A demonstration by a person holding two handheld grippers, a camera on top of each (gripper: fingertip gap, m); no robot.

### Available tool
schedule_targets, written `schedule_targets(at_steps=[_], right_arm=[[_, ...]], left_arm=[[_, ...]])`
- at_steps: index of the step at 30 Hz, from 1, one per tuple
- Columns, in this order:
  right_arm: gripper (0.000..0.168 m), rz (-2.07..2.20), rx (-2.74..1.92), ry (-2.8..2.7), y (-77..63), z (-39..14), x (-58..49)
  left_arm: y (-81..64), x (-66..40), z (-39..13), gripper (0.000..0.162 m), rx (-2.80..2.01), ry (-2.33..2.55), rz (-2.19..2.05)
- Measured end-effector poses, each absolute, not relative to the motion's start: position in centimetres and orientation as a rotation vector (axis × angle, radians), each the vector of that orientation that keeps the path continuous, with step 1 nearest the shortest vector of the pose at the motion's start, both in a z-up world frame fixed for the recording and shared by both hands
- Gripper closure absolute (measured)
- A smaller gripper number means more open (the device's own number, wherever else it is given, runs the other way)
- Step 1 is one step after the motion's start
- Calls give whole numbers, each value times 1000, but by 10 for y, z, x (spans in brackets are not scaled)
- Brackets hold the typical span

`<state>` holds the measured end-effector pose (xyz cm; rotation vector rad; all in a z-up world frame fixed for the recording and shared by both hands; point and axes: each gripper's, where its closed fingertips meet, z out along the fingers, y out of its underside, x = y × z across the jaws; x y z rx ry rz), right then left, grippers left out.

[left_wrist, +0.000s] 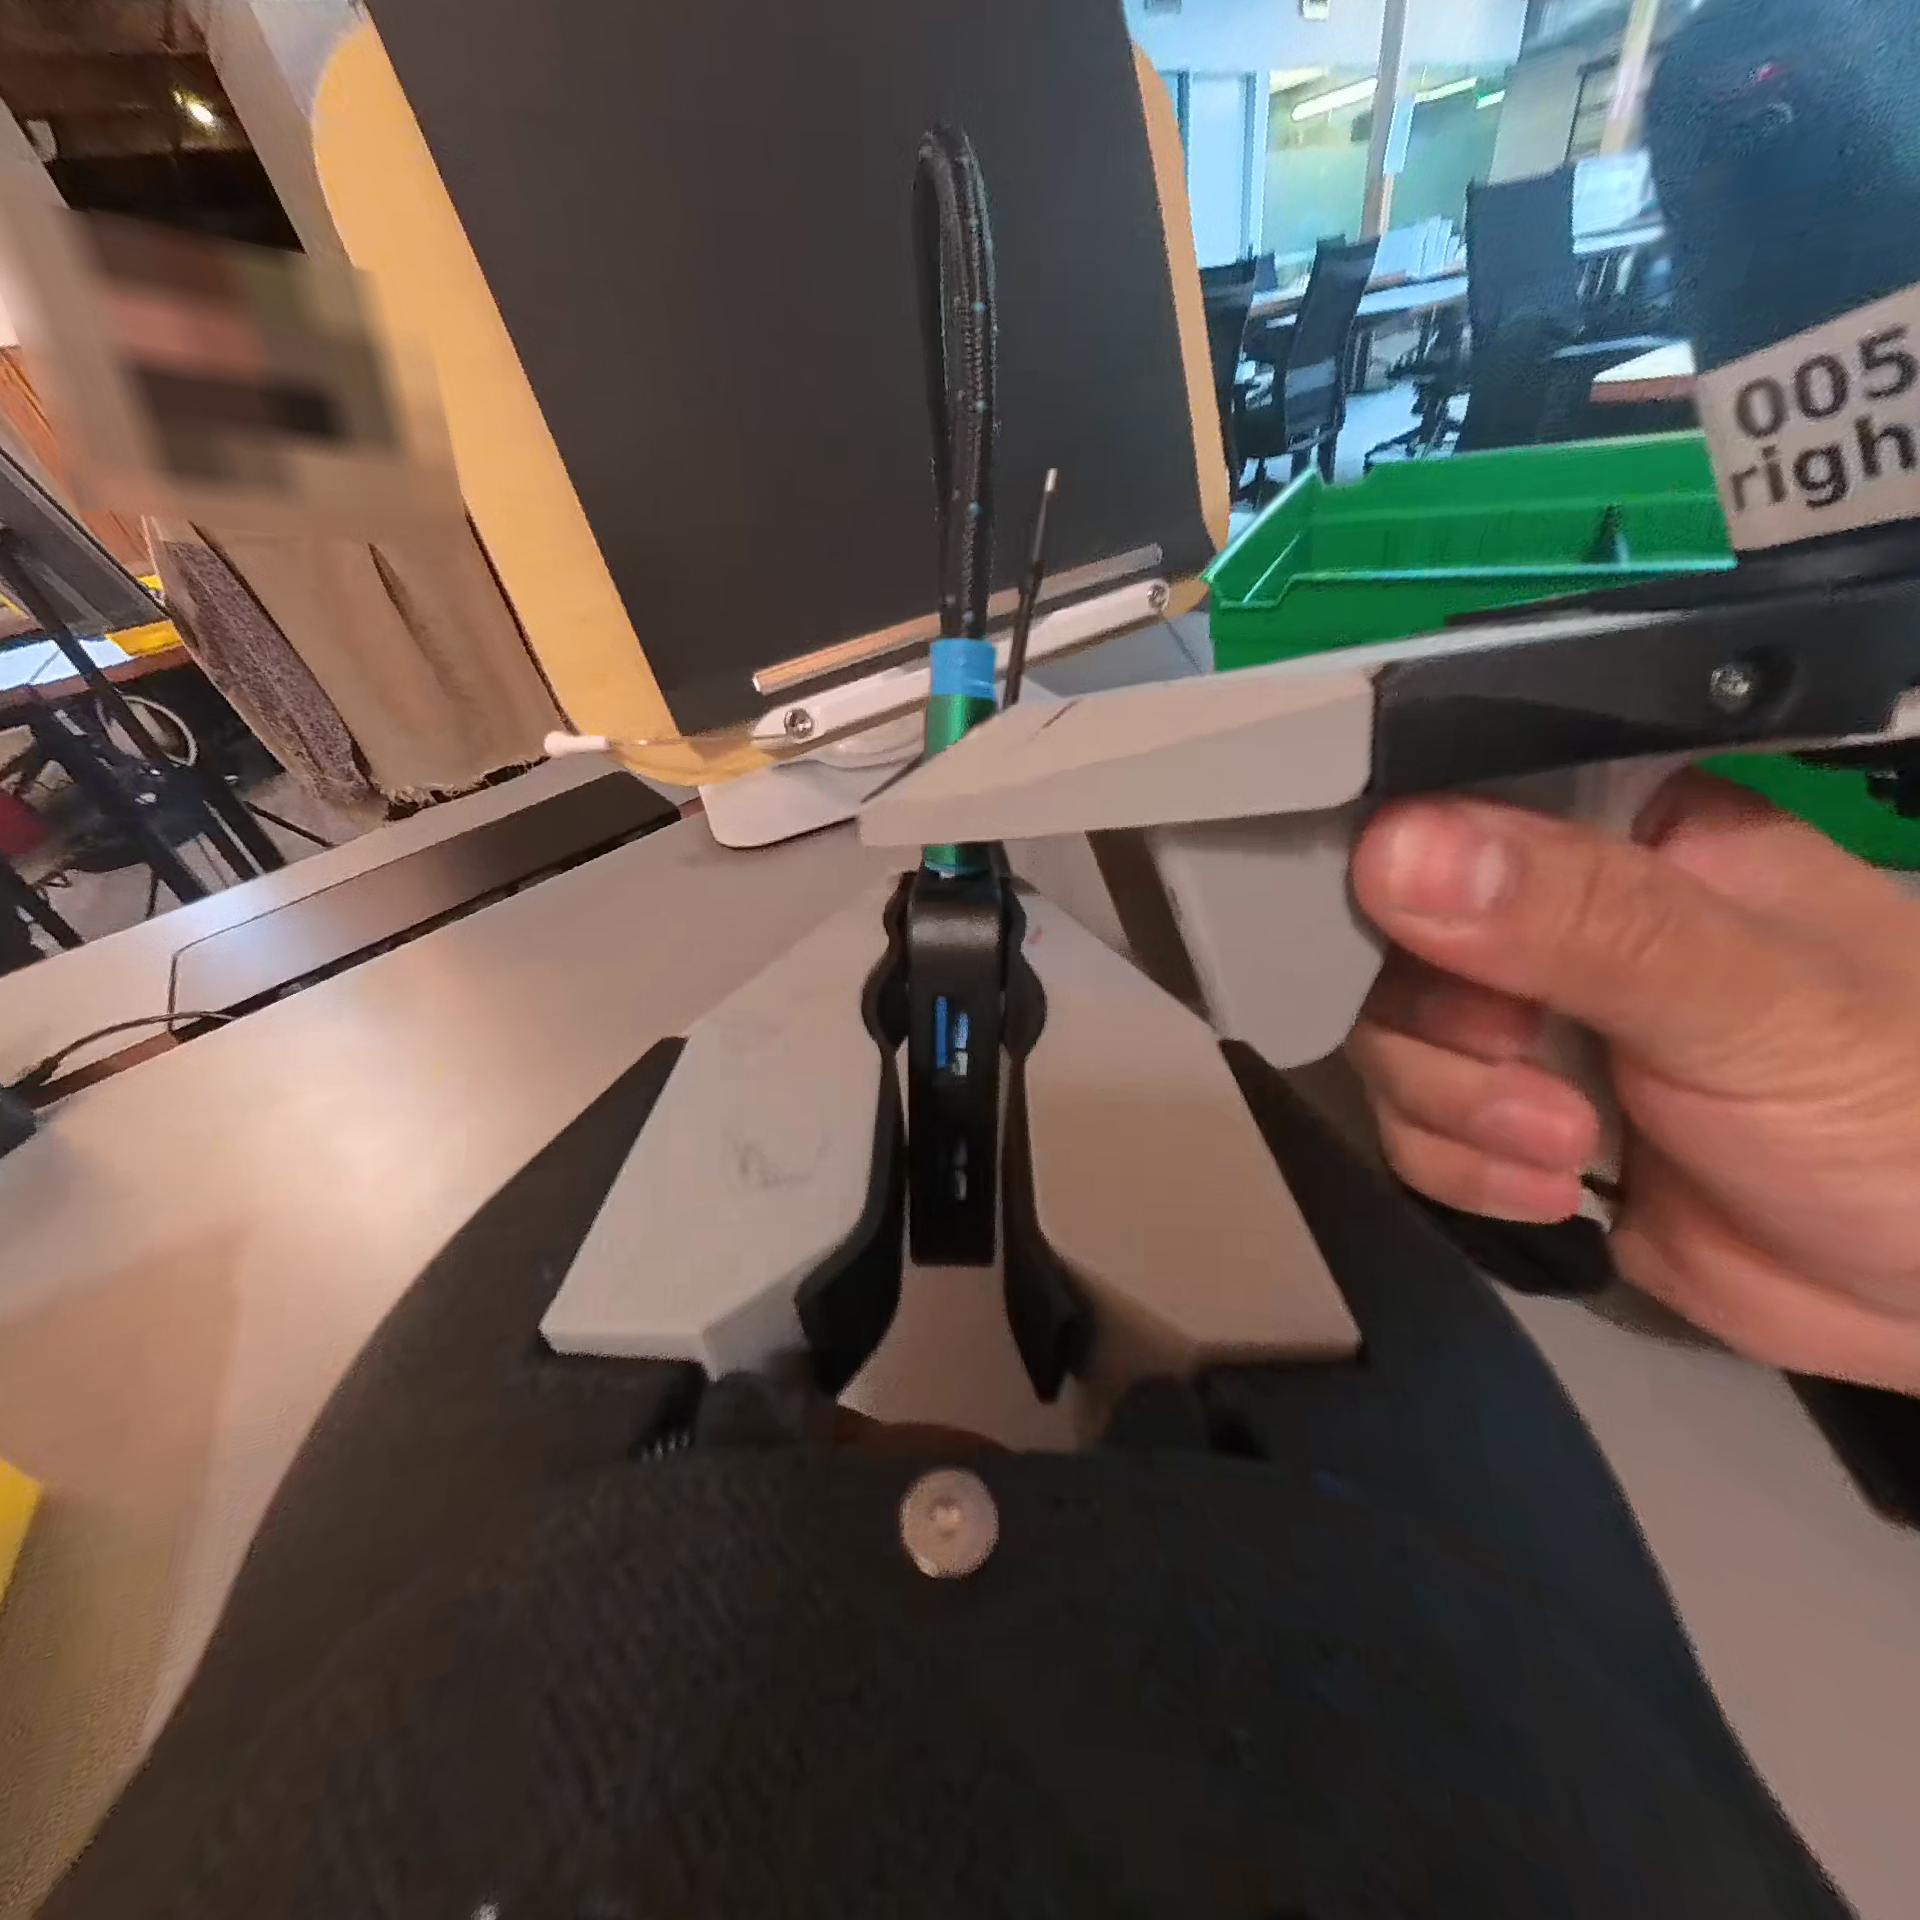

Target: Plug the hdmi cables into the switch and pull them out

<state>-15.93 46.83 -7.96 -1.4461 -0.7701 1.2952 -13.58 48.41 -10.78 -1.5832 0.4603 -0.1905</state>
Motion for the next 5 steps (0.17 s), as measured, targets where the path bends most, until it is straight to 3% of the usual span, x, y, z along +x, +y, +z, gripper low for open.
schedule_targets(at_steps=[5], right_arm=[[151,1340,-1378,-710,464,-59,-150]], left_arm=[[477,-127,-90,150,-1515,477,-193]])
